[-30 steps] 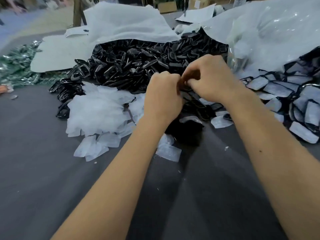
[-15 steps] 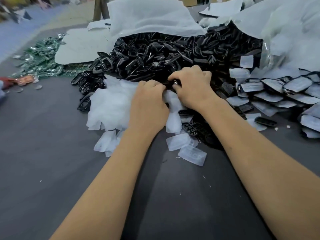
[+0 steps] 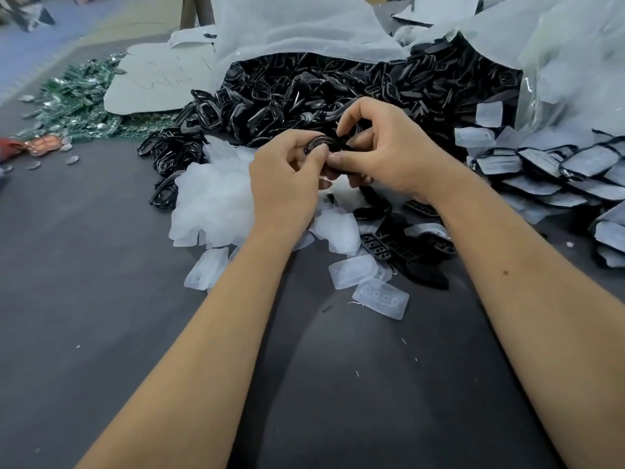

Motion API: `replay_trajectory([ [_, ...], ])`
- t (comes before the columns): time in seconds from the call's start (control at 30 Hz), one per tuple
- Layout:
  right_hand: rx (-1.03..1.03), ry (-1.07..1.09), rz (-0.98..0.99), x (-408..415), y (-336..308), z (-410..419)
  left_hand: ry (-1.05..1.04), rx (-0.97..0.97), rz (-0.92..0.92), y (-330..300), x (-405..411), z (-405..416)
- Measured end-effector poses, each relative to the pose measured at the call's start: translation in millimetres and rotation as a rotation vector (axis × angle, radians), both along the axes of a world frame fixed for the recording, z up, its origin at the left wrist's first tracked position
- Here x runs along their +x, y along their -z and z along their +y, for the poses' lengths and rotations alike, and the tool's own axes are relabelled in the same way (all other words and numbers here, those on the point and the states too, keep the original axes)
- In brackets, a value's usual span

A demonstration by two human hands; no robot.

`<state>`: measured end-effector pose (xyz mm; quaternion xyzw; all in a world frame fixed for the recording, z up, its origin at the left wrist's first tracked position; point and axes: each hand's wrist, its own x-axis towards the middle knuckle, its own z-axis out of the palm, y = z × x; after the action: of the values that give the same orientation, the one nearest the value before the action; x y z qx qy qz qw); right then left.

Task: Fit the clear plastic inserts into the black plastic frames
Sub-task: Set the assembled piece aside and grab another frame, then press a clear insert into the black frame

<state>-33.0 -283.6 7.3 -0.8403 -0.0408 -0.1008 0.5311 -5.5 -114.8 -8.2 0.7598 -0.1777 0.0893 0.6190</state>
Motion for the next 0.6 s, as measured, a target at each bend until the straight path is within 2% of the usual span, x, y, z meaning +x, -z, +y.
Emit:
replay_trajectory([
  [0.03,-0.034,0.016,0.011,1,0,-1,-0.021,-0.031,-0.011,0,0,0],
  [0.1,-0.236,0.052,0.04,0,-5,-7,-0.085,-0.071,-0.025,1,-1,-1],
  [0.23,-0.525,-0.101,0.344,-5,-21,-13,-0.167,-0.036,-0.077,5,-2,-5],
  [0.3,-0.617,-0.138,0.406,-8,-26,-10,-0.16,-0.014,-0.086,7,-3,-5],
  [0.5,-0.722,-0.19,0.461,-10,-35,-7,-0.115,-0.009,-0.024,8,-1,-6],
  [0.6,-0.615,-0.226,0.434,-11,-34,-11,-0.105,0.0,-0.001,8,0,-5],
])
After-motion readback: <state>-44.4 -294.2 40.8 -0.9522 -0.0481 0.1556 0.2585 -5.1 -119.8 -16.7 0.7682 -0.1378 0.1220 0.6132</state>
